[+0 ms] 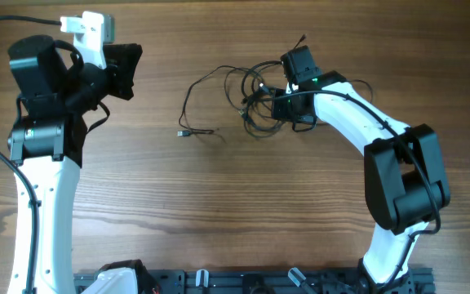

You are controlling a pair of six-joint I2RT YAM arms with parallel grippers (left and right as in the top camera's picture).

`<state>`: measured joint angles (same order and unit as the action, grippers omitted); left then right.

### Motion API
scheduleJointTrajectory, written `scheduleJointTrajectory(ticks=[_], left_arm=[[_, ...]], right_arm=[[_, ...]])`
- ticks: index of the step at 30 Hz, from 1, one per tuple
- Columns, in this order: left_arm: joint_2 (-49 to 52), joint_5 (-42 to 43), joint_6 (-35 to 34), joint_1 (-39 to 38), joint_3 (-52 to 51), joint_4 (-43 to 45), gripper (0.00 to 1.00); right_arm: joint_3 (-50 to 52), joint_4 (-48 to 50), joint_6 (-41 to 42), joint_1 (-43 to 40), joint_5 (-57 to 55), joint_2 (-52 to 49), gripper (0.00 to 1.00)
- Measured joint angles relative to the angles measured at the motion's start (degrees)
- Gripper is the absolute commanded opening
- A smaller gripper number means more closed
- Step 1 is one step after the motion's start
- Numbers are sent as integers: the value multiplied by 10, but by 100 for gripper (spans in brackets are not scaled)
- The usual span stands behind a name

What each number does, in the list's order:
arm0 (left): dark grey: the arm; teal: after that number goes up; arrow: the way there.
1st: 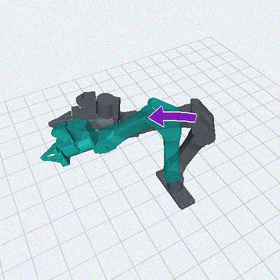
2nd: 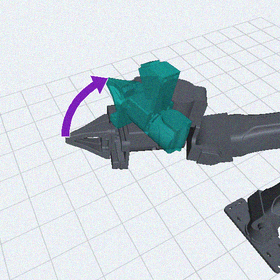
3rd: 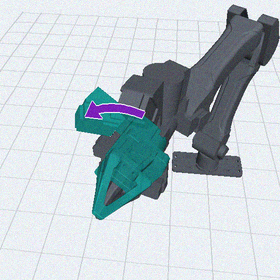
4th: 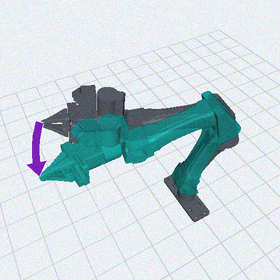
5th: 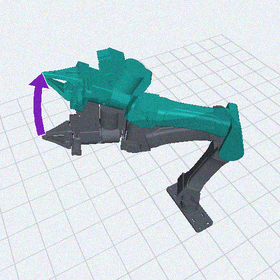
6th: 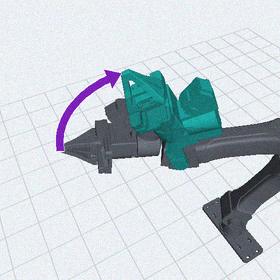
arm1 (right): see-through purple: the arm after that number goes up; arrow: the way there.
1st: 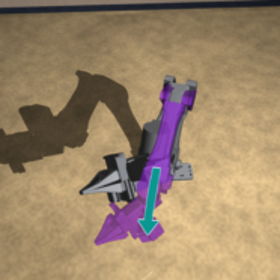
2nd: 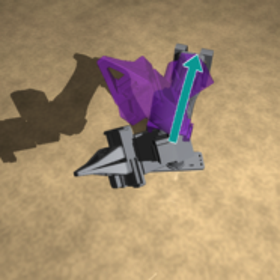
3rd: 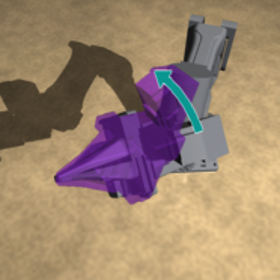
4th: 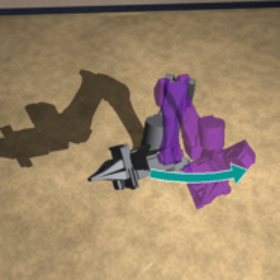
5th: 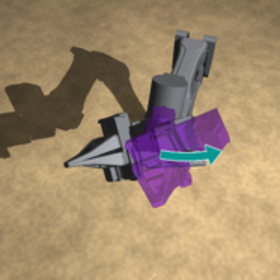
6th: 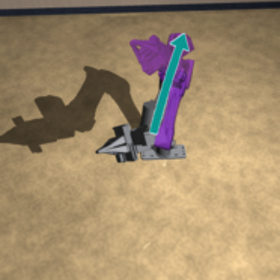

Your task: Untangle cables

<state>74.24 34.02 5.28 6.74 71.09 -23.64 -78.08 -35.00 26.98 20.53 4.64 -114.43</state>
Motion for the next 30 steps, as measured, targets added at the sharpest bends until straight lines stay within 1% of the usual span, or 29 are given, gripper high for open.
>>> scheduleJointTrajectory(ticks=[2,3,5,7,8,9,11,12,14,17,19,22,25,26,27,29,30], left_arm=[[0,0,0,0,0,-5,9],[0,0,0,0,0,-9,13],[0,0,-1,0,0,-37,17],[0,0,0,-1,0,-68,25],[1,0,-1,-3,0,-77,30],[4,0,-2,-11,0,-93,32],[19,0,-2,-34,0,-98,36],[35,1,-2,-52,0,-99,37],[73,2,-2,-94,0,-99,37],[120,2,-2,-153,0,-83,35],[153,3,-2,-190,0,-58,36],[191,4,-2,-226,0,-13,41],[219,4,-2,-259,0,24,40],[226,4,-2,-267,0,36,42],[233,2,-2,-275,0,48,47],[253,-13,-13,-286,0,82,63],[260,-19,-19,-286,0,101,67]], right_arm=[[0,0,0,0,0,0,4],[0,0,0,0,2,0,4],[0,-3,0,0,5,0,4],[1,-15,-2,0,5,5,4],[3,-20,-6,0,5,16,4],[6,-24,-13,0,6,41,4],[7,-31,-17,0,9,89,4],[7,-34,-18,0,9,144,4],[7,-50,-18,0,9,214,4],[7,-66,-21,0,9,285,4],[7,-77,-22,0,10,314,4],[7,-98,-27,0,10,332,4],[7,-109,-33,0,11,339,4],[7,-113,-33,0,11,339,4],[7,-120,-33,0,11,341,4],[7,-137,-40,0,13,351,4],[7,-142,-46,0,18,356,4]])
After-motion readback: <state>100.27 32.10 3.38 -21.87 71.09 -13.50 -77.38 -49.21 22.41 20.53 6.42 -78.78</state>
